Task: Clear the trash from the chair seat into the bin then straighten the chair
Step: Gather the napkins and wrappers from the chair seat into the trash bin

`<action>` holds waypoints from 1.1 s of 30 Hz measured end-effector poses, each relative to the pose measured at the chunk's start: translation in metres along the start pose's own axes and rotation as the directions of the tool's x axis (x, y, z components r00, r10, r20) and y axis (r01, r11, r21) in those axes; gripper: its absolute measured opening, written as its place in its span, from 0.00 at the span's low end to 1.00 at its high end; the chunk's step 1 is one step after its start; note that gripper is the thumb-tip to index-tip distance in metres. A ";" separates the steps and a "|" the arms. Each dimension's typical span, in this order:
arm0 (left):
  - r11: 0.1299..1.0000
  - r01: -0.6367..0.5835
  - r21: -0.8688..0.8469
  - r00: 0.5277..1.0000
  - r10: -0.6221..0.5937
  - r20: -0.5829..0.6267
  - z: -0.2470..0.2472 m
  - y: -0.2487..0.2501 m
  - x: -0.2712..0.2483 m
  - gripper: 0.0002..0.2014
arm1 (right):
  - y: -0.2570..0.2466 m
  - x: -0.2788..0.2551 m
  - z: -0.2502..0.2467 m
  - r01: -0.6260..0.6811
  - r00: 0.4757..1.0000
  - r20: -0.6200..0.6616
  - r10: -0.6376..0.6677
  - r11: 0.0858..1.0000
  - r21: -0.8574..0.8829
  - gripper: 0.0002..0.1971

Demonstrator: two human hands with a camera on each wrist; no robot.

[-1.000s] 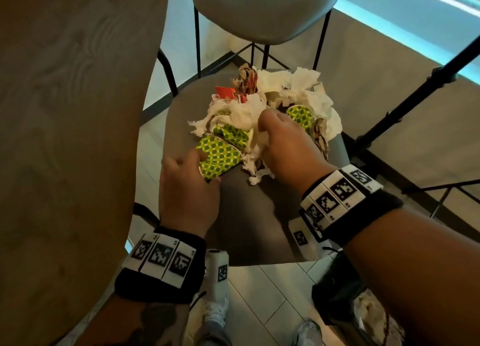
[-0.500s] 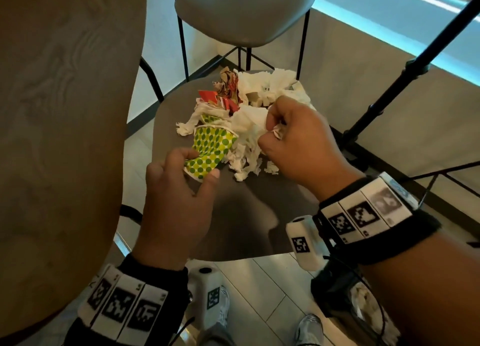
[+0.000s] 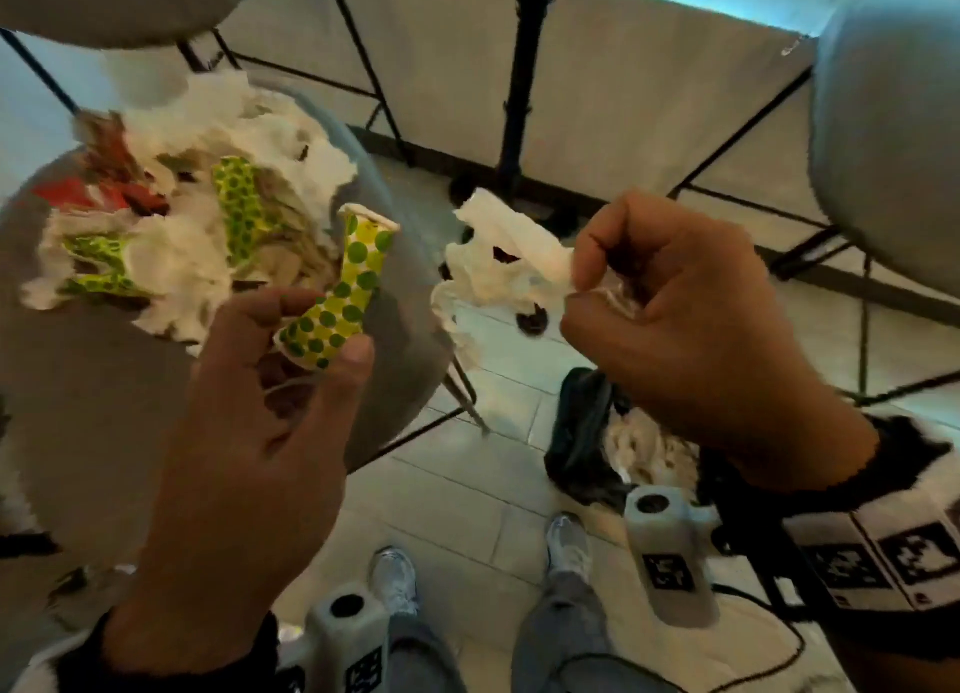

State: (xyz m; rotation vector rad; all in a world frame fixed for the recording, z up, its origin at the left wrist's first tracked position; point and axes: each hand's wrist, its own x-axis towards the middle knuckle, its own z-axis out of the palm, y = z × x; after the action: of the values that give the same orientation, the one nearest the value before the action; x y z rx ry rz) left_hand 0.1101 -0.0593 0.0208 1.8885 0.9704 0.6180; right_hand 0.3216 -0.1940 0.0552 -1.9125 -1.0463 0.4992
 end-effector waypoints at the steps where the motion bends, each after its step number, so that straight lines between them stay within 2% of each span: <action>1: 1.000 -0.023 0.012 0.998 0.022 0.064 0.020 0.004 -0.001 0.10 | 0.020 -0.013 -0.016 -0.041 0.999 -0.023 0.041 0.999 0.013 0.07; 3: 0.998 -0.065 0.024 0.979 0.060 0.194 0.064 0.010 -0.003 0.08 | 0.066 -0.041 -0.043 -0.133 0.988 -0.072 0.135 0.991 0.025 0.07; 6: 1.000 -0.008 -0.022 0.911 0.017 0.412 0.139 0.006 -0.008 0.06 | 0.144 -0.084 -0.073 -0.297 0.942 -0.148 0.302 0.953 0.058 0.06; 9: 0.997 0.071 0.040 0.802 -0.080 0.593 0.227 -0.017 -0.014 0.06 | 0.230 -0.123 -0.088 -0.480 0.836 -0.249 0.489 0.871 0.101 0.08; 13: 0.963 0.149 0.224 0.637 -0.267 0.723 0.339 -0.067 -0.024 0.10 | 0.348 -0.162 -0.085 -0.678 0.664 -0.290 0.689 0.719 0.154 0.06; 17: 0.926 0.159 0.342 0.523 -0.373 0.767 0.430 -0.128 -0.031 0.13 | 0.455 -0.181 -0.064 -0.827 0.498 -0.234 0.835 0.538 0.161 0.04; 21: 0.888 0.129 0.441 0.471 -0.446 0.761 0.490 -0.184 -0.039 0.13 | 0.540 -0.196 -0.034 -0.897 0.350 -0.154 0.924 0.378 0.229 0.08; 25: 0.843 0.142 0.519 0.424 -0.525 0.738 0.531 -0.224 -0.048 0.17 | 0.599 -0.210 -0.014 -0.944 0.217 -0.052 0.975 0.223 0.242 0.09; 29: 0.810 0.165 0.562 0.414 -0.575 0.706 0.555 -0.235 -0.053 0.18 | 0.628 -0.212 -0.007 -0.957 0.177 0.028 0.984 0.166 0.236 0.05; 31: 0.797 0.198 0.570 0.404 -0.597 0.693 0.565 -0.236 -0.058 0.19 | 0.636 -0.214 -0.003 -0.949 0.162 0.048 0.986 0.142 0.283 0.10; 33: 0.776 0.241 0.583 0.380 -0.628 0.679 0.571 -0.235 -0.061 0.26 | 0.639 -0.214 -0.002 -0.927 0.163 0.064 0.985 0.131 0.350 0.17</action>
State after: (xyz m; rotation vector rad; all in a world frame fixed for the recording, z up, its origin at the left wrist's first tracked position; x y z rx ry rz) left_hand 0.4056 -0.3206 -0.4576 1.7678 0.8656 -0.9048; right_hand 0.5033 -0.5396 -0.4935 -2.0488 0.6453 1.0983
